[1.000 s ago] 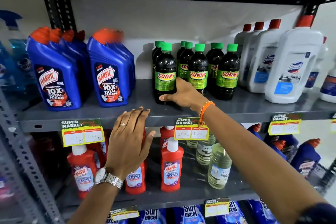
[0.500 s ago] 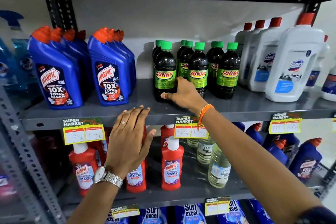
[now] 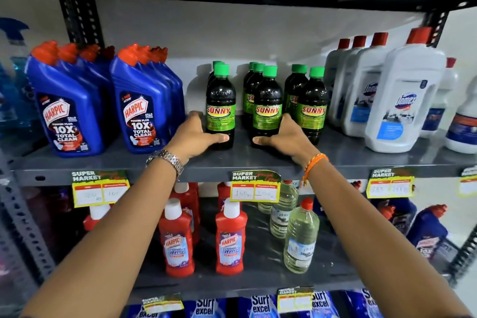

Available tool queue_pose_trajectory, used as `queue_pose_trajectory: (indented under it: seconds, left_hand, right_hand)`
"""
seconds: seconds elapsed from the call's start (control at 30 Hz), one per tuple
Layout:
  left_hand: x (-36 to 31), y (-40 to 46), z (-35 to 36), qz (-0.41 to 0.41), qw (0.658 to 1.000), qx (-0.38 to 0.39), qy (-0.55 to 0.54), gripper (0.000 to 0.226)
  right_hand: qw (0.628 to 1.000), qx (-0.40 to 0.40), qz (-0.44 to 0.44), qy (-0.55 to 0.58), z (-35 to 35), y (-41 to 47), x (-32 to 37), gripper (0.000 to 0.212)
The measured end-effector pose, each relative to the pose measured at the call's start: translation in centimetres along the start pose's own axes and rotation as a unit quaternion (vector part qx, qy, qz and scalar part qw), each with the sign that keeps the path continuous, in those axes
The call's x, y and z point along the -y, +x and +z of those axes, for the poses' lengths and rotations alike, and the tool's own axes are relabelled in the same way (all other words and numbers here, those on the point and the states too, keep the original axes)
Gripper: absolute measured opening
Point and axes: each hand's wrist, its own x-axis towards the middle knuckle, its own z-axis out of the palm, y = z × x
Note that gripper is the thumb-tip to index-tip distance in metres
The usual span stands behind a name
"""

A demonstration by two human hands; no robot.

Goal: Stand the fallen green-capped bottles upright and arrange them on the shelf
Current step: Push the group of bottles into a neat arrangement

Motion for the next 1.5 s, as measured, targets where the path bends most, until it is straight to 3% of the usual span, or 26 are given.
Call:
queue_pose_trajectory:
  seconds: [0.07,0.13,0.4,0.7,0.8,0.87,0.9,0.97,1.03,1.17,1.37,1.5]
  left_hand:
    - [0.4,0.5,0.5,0.014,1.000,0.010,-0.019,0.065]
    - [0.7,0.5,0.7,0.035,0.999,0.016,-0.017,0.056]
    - [1.2,-0.9,0.1,0.060,0.998,0.001,0.006,0.064]
    - [1.0,-1.7,-0.1,0.055,0.998,0.006,-0.009,0.067]
    - [0.9,-2.5,-0.7,0.018,0.997,0.011,0.068,0.083]
    - [1.6,-4.2,-0.4,0.025,0.986,-0.050,0.155,0.086]
    - [2.2,-5.8,0.0,0.057,0.978,-0.102,0.170,0.075]
    - [3.2,-8.4,1.6,0.154,0.952,-0.193,0.181,0.046]
    - [4.3,-9.6,3.5,0.208,0.924,-0.225,0.227,0.037]
    - [6.3,-8.8,5.0,0.259,0.872,-0.267,0.318,0.045]
    - [8.2,-7.4,5.5,0.287,0.837,-0.311,0.346,0.047]
    - [8.3,-7.2,5.7,0.297,0.832,-0.331,0.332,0.043]
  right_hand:
    - [0.999,-0.002,-0.014,0.034,0.4,0.2,-0.3,0.078]
    - [0.998,0.000,-0.029,0.056,0.4,0.1,-0.5,0.074]
    - [0.996,0.014,-0.066,0.061,-0.1,-0.6,-0.8,0.050]
    - [0.996,0.022,-0.051,0.063,-0.3,-1.0,-0.6,0.053]
    - [0.991,0.068,-0.016,0.110,-1.1,-1.6,-0.3,0.068]
    - [0.984,0.060,0.006,0.165,-2.5,-2.0,-1.0,0.077]
    - [0.982,0.024,0.015,0.187,-3.2,-2.4,-1.6,0.079]
    - [0.978,-0.123,0.021,0.167,-5.1,-2.7,-3.0,0.069]
    - [0.969,-0.227,0.038,0.095,-6.6,-2.4,-4.2,0.074]
    - [0.986,-0.141,0.073,0.044,-7.5,-0.1,-5.1,0.110]
    - [0.997,-0.069,0.027,0.032,-7.4,1.8,-6.3,0.065]
    - [0.999,-0.051,0.003,0.015,-8.1,1.0,-6.7,0.057]
